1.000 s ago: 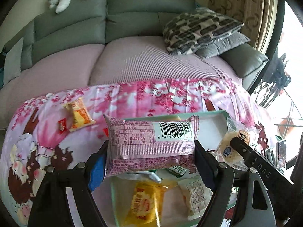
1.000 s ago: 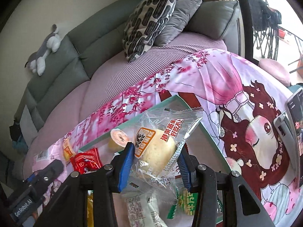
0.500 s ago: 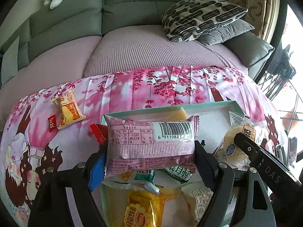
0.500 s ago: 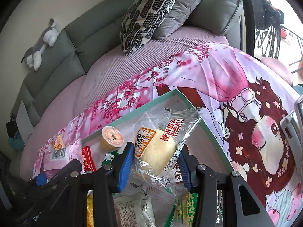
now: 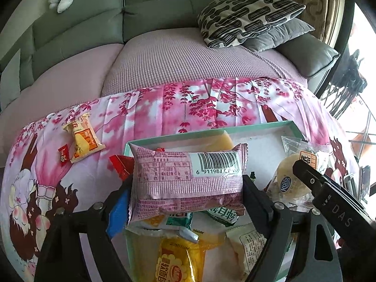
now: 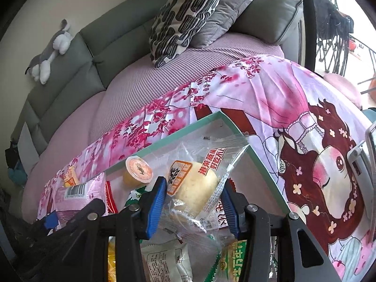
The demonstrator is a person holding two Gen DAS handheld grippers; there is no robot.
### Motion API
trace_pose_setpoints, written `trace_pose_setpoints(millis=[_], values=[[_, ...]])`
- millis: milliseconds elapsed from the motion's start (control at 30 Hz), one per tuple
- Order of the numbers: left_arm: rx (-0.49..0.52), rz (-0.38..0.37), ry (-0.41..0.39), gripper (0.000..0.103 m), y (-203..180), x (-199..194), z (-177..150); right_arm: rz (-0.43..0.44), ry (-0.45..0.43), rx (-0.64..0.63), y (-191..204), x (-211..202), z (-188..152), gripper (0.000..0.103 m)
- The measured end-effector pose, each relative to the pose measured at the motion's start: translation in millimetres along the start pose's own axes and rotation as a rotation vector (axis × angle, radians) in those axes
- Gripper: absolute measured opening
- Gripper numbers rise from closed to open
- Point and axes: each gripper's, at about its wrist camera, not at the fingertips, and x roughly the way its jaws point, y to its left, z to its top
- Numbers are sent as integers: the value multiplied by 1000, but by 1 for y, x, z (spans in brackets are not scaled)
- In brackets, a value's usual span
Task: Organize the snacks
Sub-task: 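Lower both bags into the tray and open both grippers, then grasp the red candy with the left gripper while the right grasps the yellow chip bag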
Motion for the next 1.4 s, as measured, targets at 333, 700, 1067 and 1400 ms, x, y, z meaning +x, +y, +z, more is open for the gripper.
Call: trace_pose_setpoints(millis=[333, 700, 1067, 1400], values=[[8, 27, -22, 93, 9, -12, 3, -28, -5, -13, 3, -4, 2, 67], [-71, 87, -93, 97, 51, -34, 9, -41, -32, -9, 8, -9, 4, 99], [-333, 206, -159, 103, 172, -50, -3, 1, -85, -97, 57, -14, -1, 103], [-430, 263, -124, 103, 257, -47, -25, 92, -57, -262, 143, -5, -27, 103]])
